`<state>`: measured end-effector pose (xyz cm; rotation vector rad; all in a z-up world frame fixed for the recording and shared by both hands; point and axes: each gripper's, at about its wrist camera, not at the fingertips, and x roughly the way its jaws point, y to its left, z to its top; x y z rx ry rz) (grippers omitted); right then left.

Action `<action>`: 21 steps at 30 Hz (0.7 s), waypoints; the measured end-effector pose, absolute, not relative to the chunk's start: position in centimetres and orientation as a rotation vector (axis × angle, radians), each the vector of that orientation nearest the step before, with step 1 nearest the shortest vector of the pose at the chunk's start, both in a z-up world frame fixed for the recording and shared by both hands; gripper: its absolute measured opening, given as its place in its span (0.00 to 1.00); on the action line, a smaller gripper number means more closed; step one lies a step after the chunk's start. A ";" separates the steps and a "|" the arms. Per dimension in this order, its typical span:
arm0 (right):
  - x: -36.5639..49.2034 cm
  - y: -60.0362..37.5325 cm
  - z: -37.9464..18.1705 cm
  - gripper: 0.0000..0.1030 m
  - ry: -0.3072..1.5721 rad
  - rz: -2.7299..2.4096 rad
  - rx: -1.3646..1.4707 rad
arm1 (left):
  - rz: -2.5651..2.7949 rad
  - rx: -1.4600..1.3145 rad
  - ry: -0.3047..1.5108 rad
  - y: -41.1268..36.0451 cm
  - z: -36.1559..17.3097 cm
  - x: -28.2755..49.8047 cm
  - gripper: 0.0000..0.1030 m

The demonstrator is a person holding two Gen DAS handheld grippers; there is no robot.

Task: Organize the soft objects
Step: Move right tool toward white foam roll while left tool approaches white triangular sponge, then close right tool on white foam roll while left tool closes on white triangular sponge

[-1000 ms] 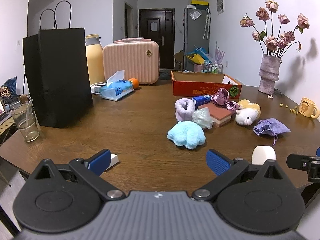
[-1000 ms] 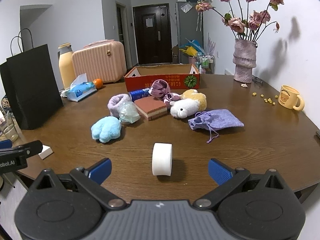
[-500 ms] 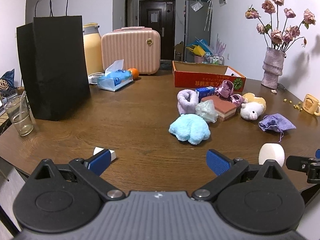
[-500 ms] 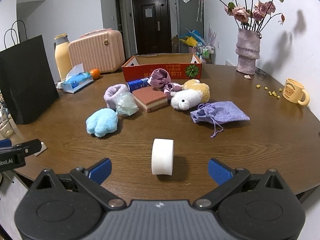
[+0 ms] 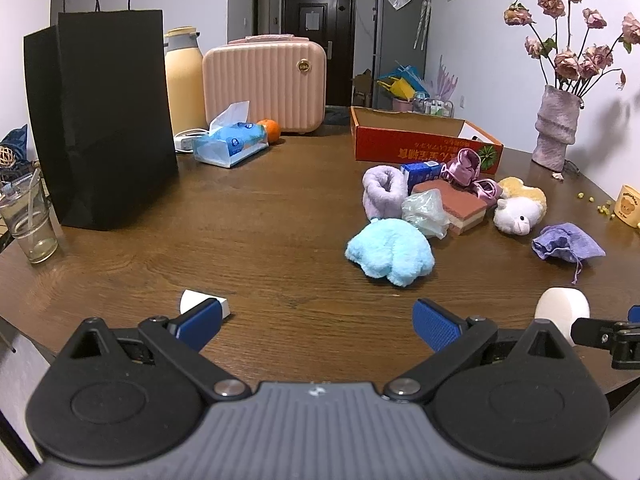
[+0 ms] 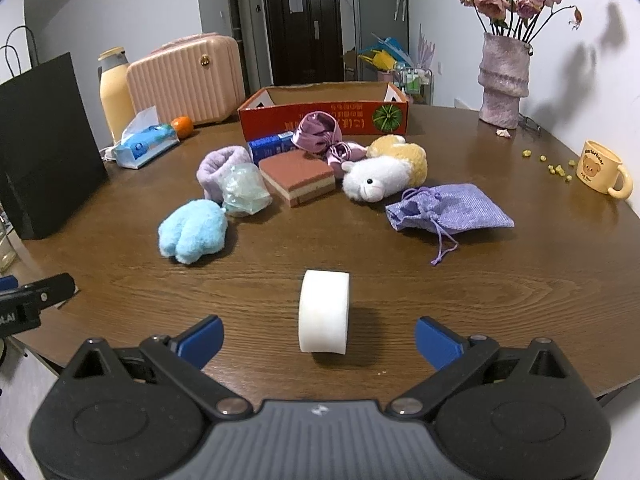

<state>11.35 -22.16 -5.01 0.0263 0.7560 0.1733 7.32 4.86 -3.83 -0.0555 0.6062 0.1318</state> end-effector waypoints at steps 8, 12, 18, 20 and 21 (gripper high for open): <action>13.1 -22.0 -6.0 0.96 0.794 0.167 0.028 | 0.135 -0.066 0.627 5.5 -4.6 8.5 1.00; 14.1 -21.8 -6.8 0.92 0.828 0.164 0.025 | 0.139 -0.075 0.636 5.9 -5.1 9.2 1.00; 15.3 -21.5 -7.7 0.90 0.851 0.158 0.016 | 0.150 -0.090 0.651 6.7 -5.9 10.2 1.00; 15.7 -21.4 -7.9 0.86 0.858 0.158 0.018 | 0.155 -0.094 0.658 6.9 -6.2 10.5 1.00; 15.9 -21.4 -8.1 0.84 0.865 0.160 0.020 | 0.157 -0.096 0.661 7.0 -6.3 10.7 1.00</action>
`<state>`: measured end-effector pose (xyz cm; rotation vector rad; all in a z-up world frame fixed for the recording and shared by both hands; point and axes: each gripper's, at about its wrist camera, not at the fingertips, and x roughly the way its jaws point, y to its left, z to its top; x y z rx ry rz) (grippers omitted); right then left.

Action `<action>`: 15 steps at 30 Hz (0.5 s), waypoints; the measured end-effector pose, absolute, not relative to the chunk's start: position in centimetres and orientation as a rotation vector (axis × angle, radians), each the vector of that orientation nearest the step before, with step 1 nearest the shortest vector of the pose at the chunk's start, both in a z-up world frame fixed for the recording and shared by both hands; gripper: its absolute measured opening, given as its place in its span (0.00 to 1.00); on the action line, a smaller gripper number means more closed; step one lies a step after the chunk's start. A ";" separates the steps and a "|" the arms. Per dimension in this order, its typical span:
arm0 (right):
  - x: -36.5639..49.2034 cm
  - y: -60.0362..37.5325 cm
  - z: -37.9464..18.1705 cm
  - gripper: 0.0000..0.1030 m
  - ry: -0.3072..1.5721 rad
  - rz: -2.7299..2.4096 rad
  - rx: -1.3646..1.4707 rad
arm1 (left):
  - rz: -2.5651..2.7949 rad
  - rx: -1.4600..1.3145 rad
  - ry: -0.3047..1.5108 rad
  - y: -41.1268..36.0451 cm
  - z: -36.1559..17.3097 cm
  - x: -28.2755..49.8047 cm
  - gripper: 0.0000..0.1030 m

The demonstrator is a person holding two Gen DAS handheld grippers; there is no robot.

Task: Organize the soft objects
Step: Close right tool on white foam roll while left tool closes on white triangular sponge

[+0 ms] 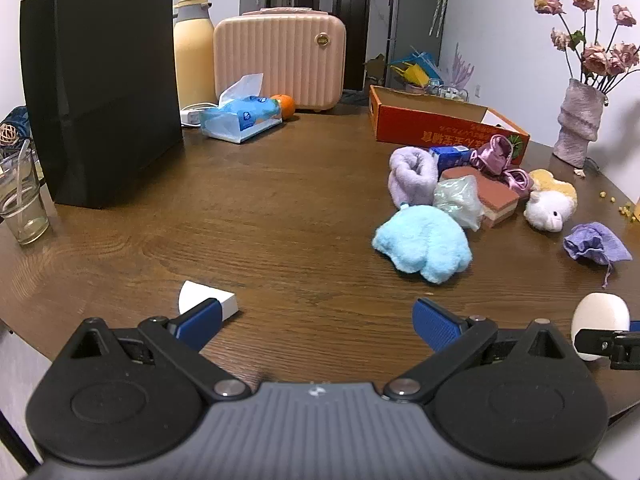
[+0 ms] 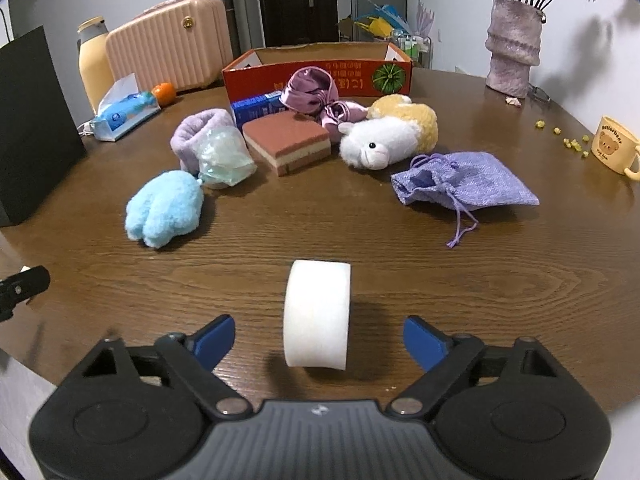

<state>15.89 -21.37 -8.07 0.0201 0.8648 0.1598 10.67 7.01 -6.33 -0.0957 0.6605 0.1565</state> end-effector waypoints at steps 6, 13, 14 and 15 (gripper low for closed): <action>16.9 -21.0 -9.0 0.45 0.901 0.168 0.027 | 0.167 -0.103 0.672 7.7 -6.9 11.3 1.00; 17.4 -21.0 -9.2 0.28 0.888 0.177 0.054 | 0.193 -0.117 0.683 9.0 -7.5 11.7 1.00; 17.5 -20.9 -9.1 0.28 0.884 0.176 0.051 | 0.199 -0.120 0.686 9.3 -7.6 11.8 1.00; 17.5 -20.9 -9.1 0.28 0.881 0.175 0.053 | 0.204 -0.122 0.688 9.5 -7.7 11.8 1.00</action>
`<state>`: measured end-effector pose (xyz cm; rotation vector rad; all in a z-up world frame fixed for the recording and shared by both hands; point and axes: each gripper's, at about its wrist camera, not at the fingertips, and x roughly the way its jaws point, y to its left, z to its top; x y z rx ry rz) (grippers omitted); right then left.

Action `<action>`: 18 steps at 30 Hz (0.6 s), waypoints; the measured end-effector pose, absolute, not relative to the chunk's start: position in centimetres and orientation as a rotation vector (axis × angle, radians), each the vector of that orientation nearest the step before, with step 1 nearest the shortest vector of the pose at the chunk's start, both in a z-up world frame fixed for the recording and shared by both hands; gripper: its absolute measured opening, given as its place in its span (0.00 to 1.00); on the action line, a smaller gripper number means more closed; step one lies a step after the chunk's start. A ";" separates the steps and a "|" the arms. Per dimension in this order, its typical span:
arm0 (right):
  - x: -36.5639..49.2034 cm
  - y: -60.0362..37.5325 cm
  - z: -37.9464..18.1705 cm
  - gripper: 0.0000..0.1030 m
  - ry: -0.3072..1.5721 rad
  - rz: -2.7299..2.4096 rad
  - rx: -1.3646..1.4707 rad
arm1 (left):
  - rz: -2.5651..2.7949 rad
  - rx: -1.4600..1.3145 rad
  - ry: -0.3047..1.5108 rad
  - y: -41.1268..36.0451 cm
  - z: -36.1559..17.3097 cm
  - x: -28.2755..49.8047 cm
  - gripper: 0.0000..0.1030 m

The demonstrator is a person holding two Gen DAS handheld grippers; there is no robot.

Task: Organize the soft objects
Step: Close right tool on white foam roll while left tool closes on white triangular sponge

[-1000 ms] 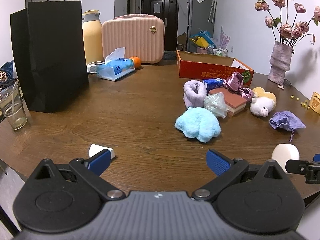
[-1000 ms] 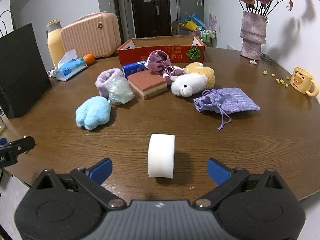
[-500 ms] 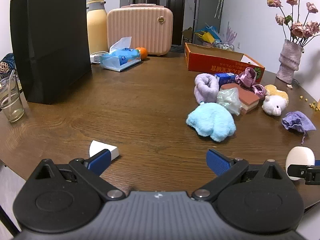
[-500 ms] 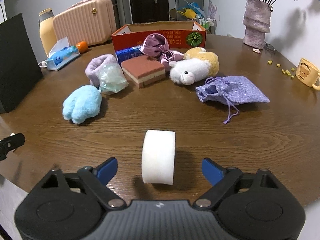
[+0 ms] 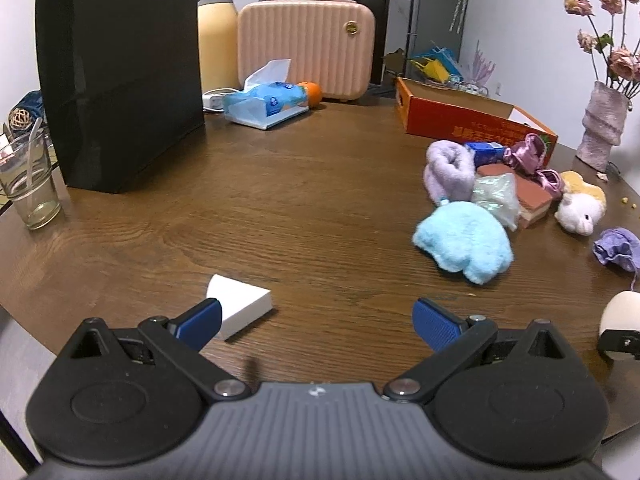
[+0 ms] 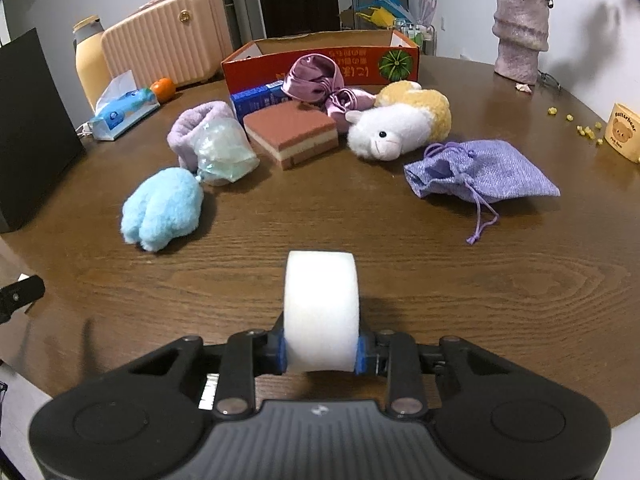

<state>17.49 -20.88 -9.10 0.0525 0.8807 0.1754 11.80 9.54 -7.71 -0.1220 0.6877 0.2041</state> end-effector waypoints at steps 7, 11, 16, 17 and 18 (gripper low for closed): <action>17.7 -20.7 -8.7 0.28 0.844 0.169 0.059 | 0.221 -0.134 0.696 10.8 -8.3 12.3 1.00; 18.0 -20.2 -8.6 0.28 0.836 0.167 0.054 | 0.219 -0.141 0.699 11.4 -8.5 12.7 1.00; 18.3 -19.4 -8.5 0.28 0.825 0.165 0.045 | 0.228 -0.150 0.706 12.3 -9.1 13.1 0.88; 18.3 -19.2 -8.4 0.28 0.821 0.165 0.044 | 0.228 -0.152 0.708 12.5 -9.2 13.2 0.83; 18.4 -19.0 -8.3 0.28 0.817 0.165 0.040 | 0.226 -0.153 0.709 12.7 -9.4 13.3 0.82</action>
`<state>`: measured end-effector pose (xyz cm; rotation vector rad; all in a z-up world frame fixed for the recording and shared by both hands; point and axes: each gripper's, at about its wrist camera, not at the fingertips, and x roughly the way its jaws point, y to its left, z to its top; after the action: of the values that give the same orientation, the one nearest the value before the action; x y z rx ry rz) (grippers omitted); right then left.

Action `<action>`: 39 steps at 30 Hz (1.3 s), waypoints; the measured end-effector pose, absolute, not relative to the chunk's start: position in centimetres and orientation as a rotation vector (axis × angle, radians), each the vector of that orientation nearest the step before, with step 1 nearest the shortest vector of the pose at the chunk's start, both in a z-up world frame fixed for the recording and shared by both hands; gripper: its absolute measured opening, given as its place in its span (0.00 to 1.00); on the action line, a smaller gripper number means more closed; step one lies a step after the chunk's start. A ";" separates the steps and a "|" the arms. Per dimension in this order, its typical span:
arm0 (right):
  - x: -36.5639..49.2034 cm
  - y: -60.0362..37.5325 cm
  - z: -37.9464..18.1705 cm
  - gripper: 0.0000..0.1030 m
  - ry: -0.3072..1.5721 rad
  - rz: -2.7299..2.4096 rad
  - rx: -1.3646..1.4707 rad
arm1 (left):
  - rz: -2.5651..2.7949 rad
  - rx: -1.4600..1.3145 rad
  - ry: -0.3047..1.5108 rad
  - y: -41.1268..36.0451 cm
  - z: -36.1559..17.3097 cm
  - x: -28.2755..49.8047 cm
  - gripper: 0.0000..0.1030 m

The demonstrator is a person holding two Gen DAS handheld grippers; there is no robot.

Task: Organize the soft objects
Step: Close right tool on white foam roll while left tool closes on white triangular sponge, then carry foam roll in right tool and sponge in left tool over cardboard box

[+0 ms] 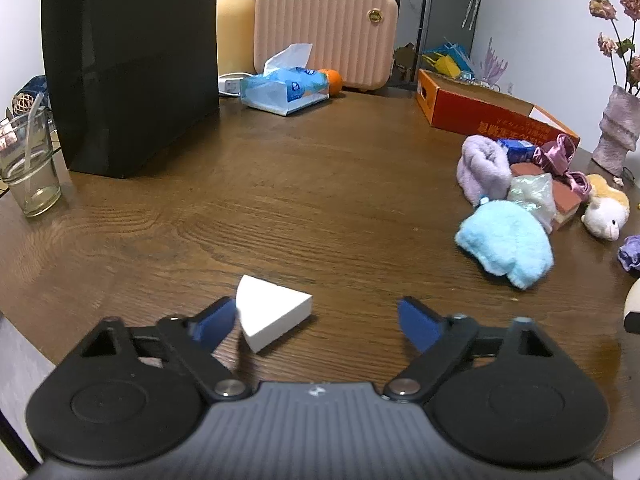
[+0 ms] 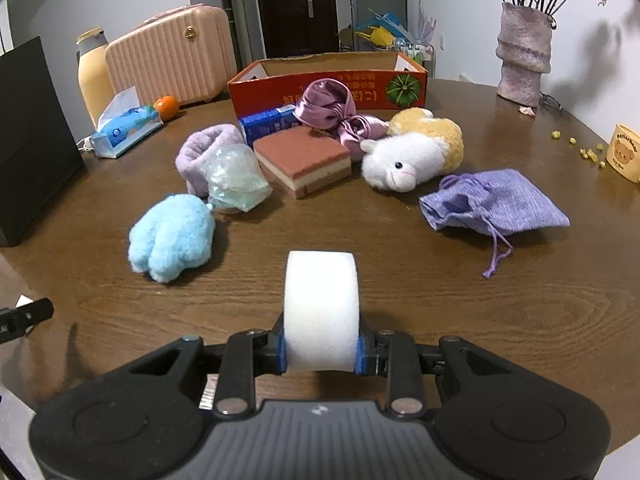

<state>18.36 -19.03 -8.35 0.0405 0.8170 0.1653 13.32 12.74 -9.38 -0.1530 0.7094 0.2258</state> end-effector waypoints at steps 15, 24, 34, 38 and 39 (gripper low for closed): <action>19.4 -16.4 -8.0 0.28 0.791 0.176 0.001 | 0.211 -0.164 0.709 14.7 -10.7 14.1 0.56; 19.5 -15.9 -7.8 0.28 0.786 0.179 -0.006 | 0.199 -0.144 0.694 14.6 -10.7 14.1 0.38; 19.6 -15.9 -7.3 0.28 0.774 0.186 -0.002 | 0.173 -0.122 0.700 14.2 -10.6 14.7 0.35; 19.6 -16.0 -7.3 0.28 0.768 0.186 0.004 | 0.158 -0.112 0.695 13.9 -10.4 14.8 0.35; 19.6 -16.0 -7.2 0.28 0.767 0.184 0.004 | 0.155 -0.111 0.693 13.8 -10.4 14.9 0.35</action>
<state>19.64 -16.02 -7.24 0.0042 0.7671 0.1840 14.88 13.79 -10.39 -0.1111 0.6933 0.1547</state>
